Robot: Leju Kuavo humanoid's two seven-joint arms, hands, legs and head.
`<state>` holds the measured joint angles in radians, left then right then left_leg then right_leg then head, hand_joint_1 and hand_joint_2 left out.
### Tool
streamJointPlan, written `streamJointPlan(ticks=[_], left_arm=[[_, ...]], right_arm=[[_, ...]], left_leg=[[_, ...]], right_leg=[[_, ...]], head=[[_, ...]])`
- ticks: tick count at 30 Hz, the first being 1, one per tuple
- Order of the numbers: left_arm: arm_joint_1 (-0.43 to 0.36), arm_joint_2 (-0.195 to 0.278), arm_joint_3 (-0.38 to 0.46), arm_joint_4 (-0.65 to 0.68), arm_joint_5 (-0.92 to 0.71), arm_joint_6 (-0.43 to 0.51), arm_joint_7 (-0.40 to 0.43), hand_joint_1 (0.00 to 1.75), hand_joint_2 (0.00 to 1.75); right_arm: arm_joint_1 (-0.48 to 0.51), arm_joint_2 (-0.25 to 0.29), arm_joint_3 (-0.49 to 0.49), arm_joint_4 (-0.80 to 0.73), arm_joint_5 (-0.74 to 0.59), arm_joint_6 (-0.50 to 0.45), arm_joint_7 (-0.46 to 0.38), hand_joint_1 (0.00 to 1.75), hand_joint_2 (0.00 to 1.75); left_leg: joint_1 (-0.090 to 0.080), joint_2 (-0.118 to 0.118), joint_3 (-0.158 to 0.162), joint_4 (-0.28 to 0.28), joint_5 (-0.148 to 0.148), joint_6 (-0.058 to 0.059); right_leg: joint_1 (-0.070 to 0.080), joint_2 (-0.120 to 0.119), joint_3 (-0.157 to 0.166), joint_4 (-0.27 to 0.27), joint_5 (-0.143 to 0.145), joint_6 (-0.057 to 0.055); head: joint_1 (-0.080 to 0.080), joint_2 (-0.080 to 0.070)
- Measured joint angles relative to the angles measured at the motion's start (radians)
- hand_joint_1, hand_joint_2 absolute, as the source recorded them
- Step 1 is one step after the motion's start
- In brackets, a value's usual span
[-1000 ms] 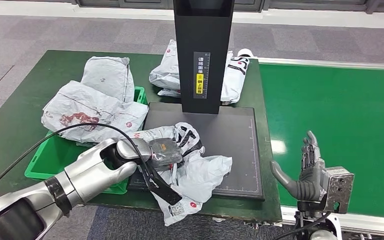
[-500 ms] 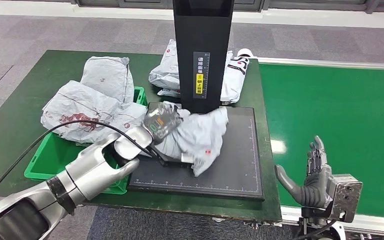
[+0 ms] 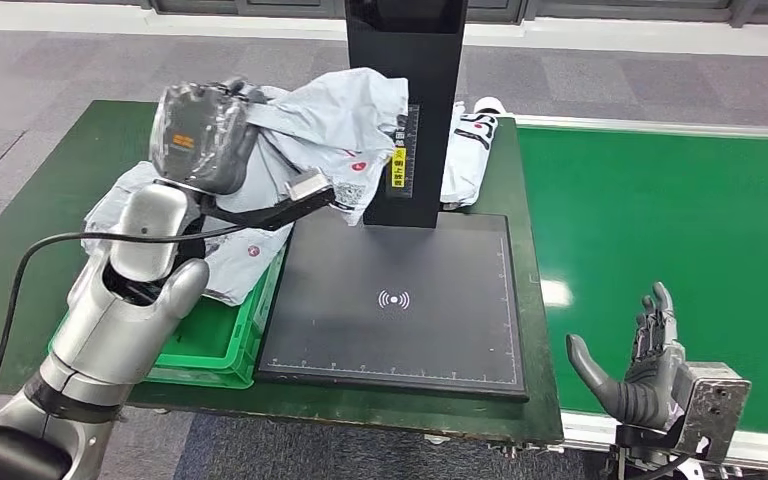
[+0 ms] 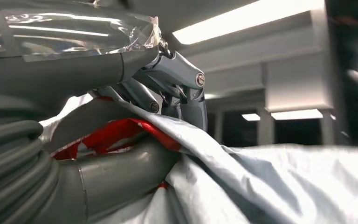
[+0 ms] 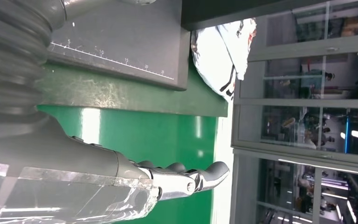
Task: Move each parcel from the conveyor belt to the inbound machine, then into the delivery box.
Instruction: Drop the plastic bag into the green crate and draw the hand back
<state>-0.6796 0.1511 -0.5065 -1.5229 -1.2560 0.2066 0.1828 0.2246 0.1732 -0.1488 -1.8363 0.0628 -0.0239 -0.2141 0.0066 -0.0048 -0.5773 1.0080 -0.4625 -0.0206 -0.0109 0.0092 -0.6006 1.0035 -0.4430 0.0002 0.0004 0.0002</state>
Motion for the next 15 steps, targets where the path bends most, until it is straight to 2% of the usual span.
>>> streamJointPlan(ticks=[6, 11, 15], left_arm=[[0.111, 0.001, 0.21, -0.137, 0.048, 0.18, -0.002, 1.75, 1.75], [0.175, 0.009, 0.366, -0.201, 0.02, 0.21, 0.002, 1.75, 1.75], [0.201, 0.01, 0.425, -0.219, 0.016, 0.21, 0.0, 1.75, 1.75]], right_arm=[[-0.001, -0.001, 0.0, 0.005, -0.004, -0.012, -0.002, 0.0, 1.75], [-0.01, -0.005, 0.002, 0.017, -0.01, -0.022, -0.004, 0.0, 1.75], [-0.015, -0.006, 0.003, 0.024, -0.012, -0.024, -0.006, 0.0, 1.75]], left_leg=[[0.0, 0.0, 0.0, 0.0, 0.0, 0.0], [0.0, 0.0, -0.001, 0.0, 0.0, 0.0], [0.0, -0.002, -0.001, 0.0, 0.0, 0.0]], right_leg=[[0.001, 0.0, 0.0, 0.0, -0.001, -0.001], [0.001, 0.0, 0.0, 0.0, -0.001, -0.001], [0.001, -0.002, 0.0, 0.0, -0.001, -0.001]], head=[[0.0, 0.0], [0.0, 0.0], [0.0, 0.0]])
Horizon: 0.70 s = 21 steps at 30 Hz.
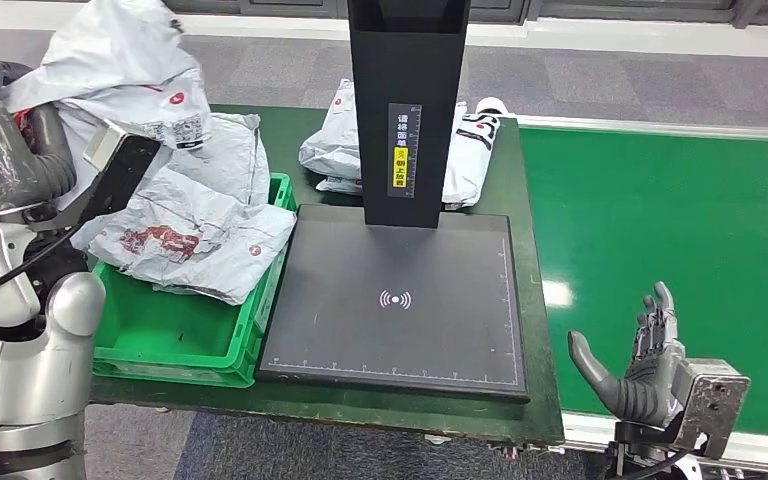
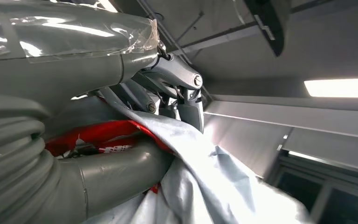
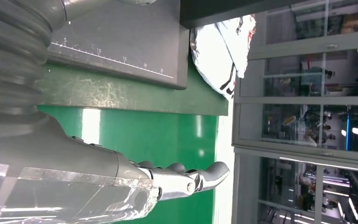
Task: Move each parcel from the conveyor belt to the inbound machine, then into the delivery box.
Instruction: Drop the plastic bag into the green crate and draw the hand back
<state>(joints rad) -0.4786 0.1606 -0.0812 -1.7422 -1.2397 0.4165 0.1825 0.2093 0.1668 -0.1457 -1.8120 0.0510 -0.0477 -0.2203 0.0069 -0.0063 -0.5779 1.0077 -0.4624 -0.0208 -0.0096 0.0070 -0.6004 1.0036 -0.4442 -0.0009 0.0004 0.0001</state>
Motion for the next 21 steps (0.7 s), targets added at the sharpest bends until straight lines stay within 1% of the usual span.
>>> streamJointPlan(ticks=[2, 4, 7, 11, 13, 16, 19, 21], left_arm=[[0.006, 0.0, 0.014, -0.004, -0.019, -0.013, 0.012, 1.75, 1.75], [0.01, 0.002, 0.026, -0.004, -0.063, -0.052, 0.041, 1.75, 1.75], [0.017, 0.013, 0.04, 0.023, -0.144, -0.156, 0.071, 1.75, 1.75], [0.034, 0.024, 0.037, 0.119, -0.219, -0.314, 0.061, 1.75, 1.75], [0.042, 0.025, 0.02, 0.182, -0.229, -0.375, 0.05, 1.75, 1.75], [0.055, 0.029, -0.026, 0.275, -0.229, -0.463, 0.031, 1.75, 1.75], [0.063, 0.029, -0.085, 0.374, -0.178, -0.543, -0.027, 1.75, 1.75], [0.069, 0.028, -0.127, 0.447, -0.121, -0.577, -0.067, 1.75, 1.75]], right_arm=[[-0.001, -0.001, 0.0, 0.002, 0.0, -0.001, 0.0, 0.0, 1.75], [-0.002, -0.003, 0.001, 0.004, 0.0, -0.003, 0.0, 0.0, 1.75], [-0.006, -0.004, 0.002, 0.008, -0.002, -0.006, 0.001, 0.0, 1.75], [-0.016, -0.006, 0.002, 0.014, -0.003, 0.005, 0.005, 0.0, 1.75], [-0.021, -0.006, 0.002, 0.018, -0.003, 0.018, 0.006, 0.0, 1.75], [-0.028, -0.006, 0.002, 0.024, 0.001, 0.04, 0.006, 0.0, 1.75], [-0.036, -0.006, 0.002, 0.031, 0.003, 0.056, 0.006, 0.0, 1.75], [-0.038, -0.007, 0.002, 0.035, 0.003, 0.064, 0.006, 0.0, 1.75]], left_leg=[[0.0, 0.0, 0.0, 0.0, 0.0, 0.0], [0.0, 0.0, 0.0, 0.0, 0.0, 0.0], [0.0, 0.0, 0.0, 0.0, 0.0, 0.0], [0.0, 0.0, 0.0, 0.0, 0.0, 0.0], [0.0, 0.0, 0.0, 0.0, 0.0, 0.0], [0.0, 0.0, 0.0, 0.0, 0.0, 0.0], [0.0, 0.0, 0.0, 0.0, 0.0, 0.0], [0.0, 0.0, 0.0, 0.0, 0.0, 0.0]], right_leg=[[0.0, 0.0, 0.0, 0.0, 0.0, 0.0], [-0.001, 0.0, 0.0, 0.0, 0.0, 0.0], [-0.001, 0.0, 0.0, 0.0, 0.0, 0.0], [0.0, 0.0, 0.0, 0.0, 0.0, 0.0], [0.0, 0.0, 0.0, 0.0, 0.0, 0.0], [0.0, 0.0, 0.0, 0.0, 0.0, 0.0], [-0.001, 0.0, 0.0, -0.001, 0.0, 0.0], [-0.001, 0.0, 0.0, -0.001, 0.0, 0.0]], head=[[0.0, 0.0], [0.0, 0.0], [0.0, 0.0], [0.0, 0.0], [0.0, 0.0], [0.0, 0.0], [0.0, 0.0], [0.0, 0.0]])
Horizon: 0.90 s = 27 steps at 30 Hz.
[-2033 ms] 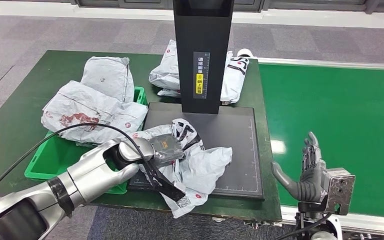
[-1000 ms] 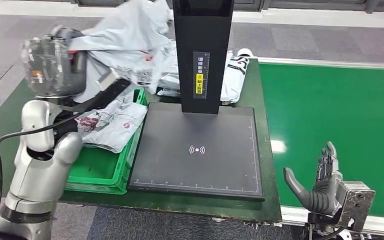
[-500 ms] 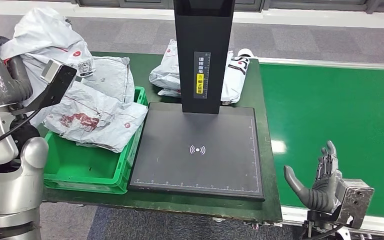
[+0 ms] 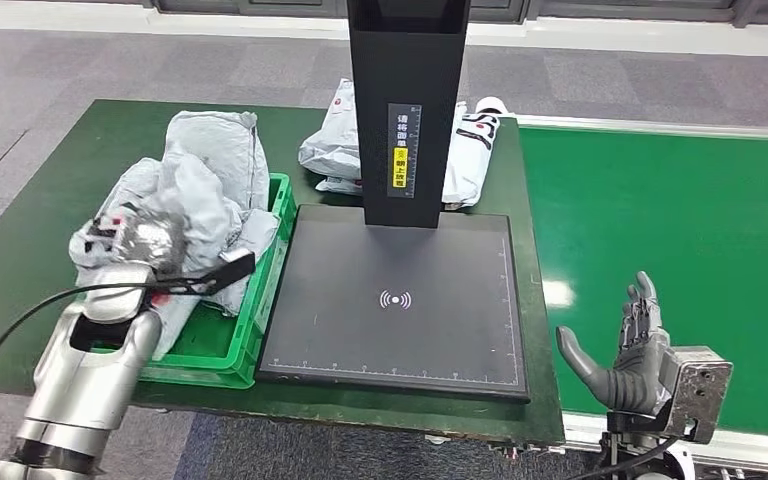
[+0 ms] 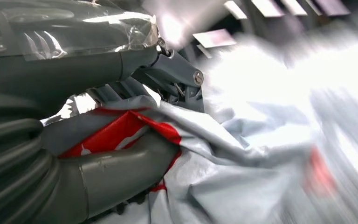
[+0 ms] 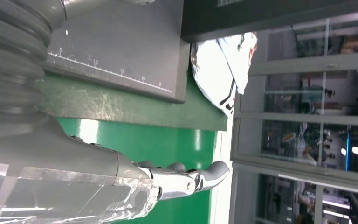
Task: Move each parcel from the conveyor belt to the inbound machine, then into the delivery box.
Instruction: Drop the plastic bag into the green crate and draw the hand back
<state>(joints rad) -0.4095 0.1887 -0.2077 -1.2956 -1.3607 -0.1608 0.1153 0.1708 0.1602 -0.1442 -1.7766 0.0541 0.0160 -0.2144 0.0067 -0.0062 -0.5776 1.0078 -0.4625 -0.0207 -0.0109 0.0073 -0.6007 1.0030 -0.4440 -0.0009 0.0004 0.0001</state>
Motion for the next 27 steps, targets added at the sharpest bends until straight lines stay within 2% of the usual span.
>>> streamJointPlan(ticks=[4, 8, 9, 12, 13, 22, 27], left_arm=[[0.01, -0.004, -0.058, 0.095, 0.034, -0.006, -0.017, 1.75, 1.75], [0.004, -0.005, -0.079, 0.136, 0.039, -0.009, -0.019, 1.75, 1.75], [0.003, -0.005, -0.084, 0.143, 0.043, -0.013, -0.02, 1.39, 1.75], [0.004, -0.007, -0.105, 0.168, 0.065, -0.036, -0.025, 0.08, 0.44], [0.004, -0.009, -0.114, 0.182, 0.071, -0.04, -0.024, 0.0, 0.0], [-0.039, -0.034, -0.172, 0.324, 0.119, -0.037, -0.018, 0.0, 0.0], [-0.056, -0.04, -0.172, 0.327, 0.104, 0.043, 0.065, 0.0, 0.0]], right_arm=[[-0.002, 0.0, 0.0, 0.006, 0.0, 0.004, 0.0, 0.0, 1.75], [-0.003, -0.001, 0.0, 0.01, 0.0, 0.004, 0.0, 0.0, 1.75], [-0.003, -0.001, 0.0, 0.011, 0.0, 0.005, 0.0, 0.0, 1.75], [-0.003, -0.002, 0.0, 0.012, 0.0, 0.006, 0.0, 0.0, 1.75], [-0.003, -0.003, 0.0, 0.013, 0.0, 0.007, 0.0, 0.0, 1.75], [-0.015, -0.015, 0.007, 0.026, -0.01, -0.005, 0.004, 0.0, 1.75], [-0.01, -0.016, 0.007, 0.025, -0.015, -0.019, 0.005, 0.0, 1.75]], left_leg=[[0.0, 0.0, 0.0, 0.0, 0.0, 0.0], [0.0, 0.0, 0.0, 0.0, 0.0, 0.0], [0.0, 0.0, 0.0, 0.0, 0.0, 0.0], [0.0, 0.0, 0.001, 0.0, 0.0, 0.0], [0.0, 0.0, 0.001, 0.0, 0.0, 0.0], [0.0, -0.001, 0.012, -0.001, -0.008, 0.001], [0.0, -0.002, 0.02, -0.001, -0.006, 0.0]], right_leg=[[0.0, 0.0, 0.0, 0.0, 0.0, 0.0], [0.0, 0.0, 0.0, 0.0, 0.0, 0.0], [0.0, 0.0, 0.001, 0.0, 0.0, 0.0], [0.0, 0.0, 0.001, 0.0, 0.0, 0.0], [0.0, 0.0, 0.002, 0.0, 0.0, 0.0], [0.0, -0.003, 0.022, -0.001, -0.009, 0.0], [0.0, -0.003, 0.024, 0.0, -0.008, 0.0]], head=[[0.0, 0.0], [0.0, 0.0], [0.0, 0.0], [0.0, 0.0], [0.0, 0.0], [0.0, 0.0], [0.0, 0.0]])
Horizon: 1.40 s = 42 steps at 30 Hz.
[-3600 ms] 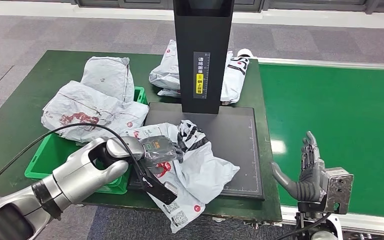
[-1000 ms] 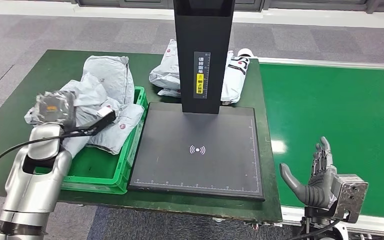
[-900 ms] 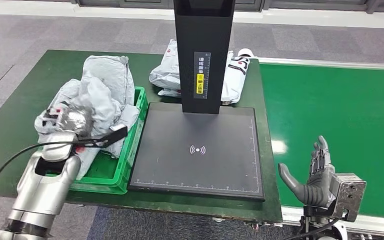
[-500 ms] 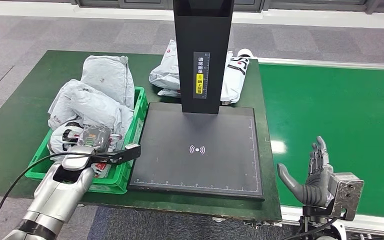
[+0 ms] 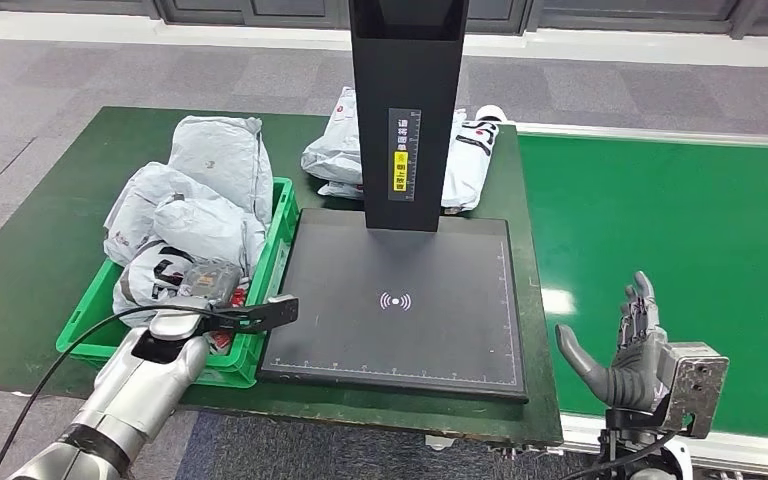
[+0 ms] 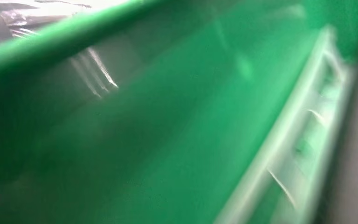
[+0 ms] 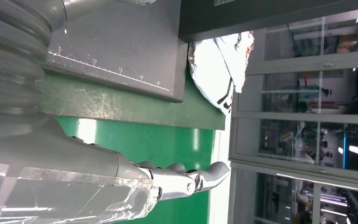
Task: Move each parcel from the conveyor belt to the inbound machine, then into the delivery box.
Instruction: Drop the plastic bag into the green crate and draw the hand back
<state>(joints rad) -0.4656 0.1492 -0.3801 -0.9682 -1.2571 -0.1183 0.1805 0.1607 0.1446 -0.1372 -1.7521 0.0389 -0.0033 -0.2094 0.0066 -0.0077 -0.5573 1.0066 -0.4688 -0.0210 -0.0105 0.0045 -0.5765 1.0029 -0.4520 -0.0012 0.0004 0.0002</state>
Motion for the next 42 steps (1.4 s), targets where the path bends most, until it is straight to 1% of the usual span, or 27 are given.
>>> streamJointPlan(ticks=[2, 4, 6, 12, 16, 20, 24, 28, 32, 38, 40, 41, 42], left_arm=[[0.003, -0.001, 0.004, -0.019, -0.035, 0.061, 0.052, 0.0, 0.0], [0.008, -0.001, 0.013, -0.05, -0.066, 0.115, 0.086, 0.0, 0.0], [0.01, -0.001, 0.023, -0.08, -0.082, 0.138, 0.099, 0.0, 0.0], [0.015, -0.001, 0.038, -0.123, -0.093, 0.149, 0.107, 0.0, 0.0], [0.023, -0.001, 0.053, -0.163, -0.131, 0.235, 0.136, 0.0, 0.0], [0.035, 0.003, 0.09, -0.264, -0.198, 0.332, 0.176, 0.0, 0.0], [0.055, 0.011, 0.148, -0.389, -0.225, 0.387, 0.198, 0.0, 0.0], [0.084, 0.017, 0.209, -0.486, -0.228, 0.412, 0.198, 0.0, 0.0], [0.117, 0.02, 0.251, -0.561, -0.226, 0.437, 0.184, 0.0, 0.0], [0.152, 0.016, 0.279, -0.679, -0.208, 0.561, 0.137, 0.0, 0.0], [0.161, 0.012, 0.282, -0.712, -0.148, 0.649, 0.075, 0.0, 0.0], [0.165, 0.008, 0.281, -0.731, -0.072, 0.701, 0.021, 0.0, 0.44], [0.168, 0.0, 0.274, -0.75, 0.048, 0.732, -0.045, 0.0, 0.87]], right_arm=[[0.006, 0.0, 0.0, -0.004, 0.0, -0.006, 0.002, 0.0, 1.75], [0.015, 0.0, 0.0, -0.012, 0.0, -0.011, 0.004, 0.0, 1.75], [0.022, 0.0, 0.0, -0.018, 0.0, -0.015, 0.005, 0.0, 1.75], [0.028, 0.0, 0.0, -0.027, 0.0, -0.018, 0.005, 0.0, 1.75], [0.031, 0.0, 0.0, -0.03, 0.001, -0.022, 0.006, 0.0, 1.75], [0.037, 0.0, 0.0, -0.032, 0.002, -0.03, 0.006, 0.0, 1.75], [0.038, 0.0, 0.0, -0.032, 0.001, -0.038, 0.005, 0.0, 1.75], [0.032, 0.0, 0.0, -0.03, 0.0, -0.04, 0.0, 0.0, 1.75], [0.026, 0.0, 0.001, -0.023, -0.006, -0.043, -0.006, 0.0, 1.75], [0.025, 0.0, 0.003, -0.019, -0.012, -0.051, -0.007, 0.0, 1.75], [0.025, 0.0, 0.005, -0.018, -0.014, -0.055, -0.008, 0.0, 1.75], [0.025, 0.0, 0.006, -0.017, -0.017, -0.058, -0.011, 0.0, 1.75], [0.026, 0.0, 0.007, -0.017, -0.019, -0.063, -0.016, 0.0, 1.75]], left_leg=[[0.0, 0.0, 0.001, 0.0, 0.002, -0.001], [0.0, 0.0, -0.002, 0.0, 0.003, -0.002], [0.0, 0.0, -0.004, 0.0, 0.004, -0.002], [0.0, 0.0, -0.007, 0.0, 0.004, -0.002], [0.0, 0.0, -0.008, 0.0, 0.003, -0.002], [0.0, 0.001, -0.009, 0.0, 0.003, -0.001], [0.0, 0.001, -0.009, 0.0, 0.002, -0.002], [0.0, 0.001, -0.009, 0.0, 0.002, -0.002], [0.0, 0.001, -0.009, 0.0, 0.002, -0.002], [0.0, 0.001, -0.01, 0.0, 0.002, -0.002], [0.0, 0.001, -0.01, 0.0, 0.002, -0.002], [0.0, 0.001, -0.01, 0.0, 0.002, -0.002], [0.0, 0.0, -0.01, 0.0, 0.002, -0.002]], right_leg=[[0.001, 0.0, -0.002, 0.0, 0.002, -0.001], [0.002, 0.0, -0.006, 0.001, 0.004, -0.002], [0.002, 0.0, -0.007, 0.001, 0.004, -0.002], [0.002, 0.0, -0.01, 0.001, 0.004, -0.002], [0.001, 0.0, -0.011, 0.0, 0.004, -0.002], [0.001, 0.002, -0.012, 0.0, 0.004, -0.002], [0.002, 0.001, -0.013, 0.001, 0.004, -0.002], [0.002, 0.002, -0.013, 0.001, 0.003, -0.002], [0.002, 0.001, -0.013, 0.001, 0.003, -0.003], [0.002, 0.001, -0.013, 0.0, 0.003, -0.002], [0.002, 0.001, -0.013, 0.0, 0.003, -0.002], [0.002, 0.001, -0.013, 0.0, 0.003, -0.002], [0.001, 0.001, -0.013, 0.0, 0.003, -0.002]], head=[[0.0, 0.0], [0.0, 0.0], [0.0, 0.0], [0.0, 0.0], [0.0, 0.0], [0.0, 0.0], [0.0, 0.0], [0.0, 0.0], [0.0, 0.0], [0.0, 0.0], [0.0, 0.0], [0.0, 0.0], [0.0, 0.0]])
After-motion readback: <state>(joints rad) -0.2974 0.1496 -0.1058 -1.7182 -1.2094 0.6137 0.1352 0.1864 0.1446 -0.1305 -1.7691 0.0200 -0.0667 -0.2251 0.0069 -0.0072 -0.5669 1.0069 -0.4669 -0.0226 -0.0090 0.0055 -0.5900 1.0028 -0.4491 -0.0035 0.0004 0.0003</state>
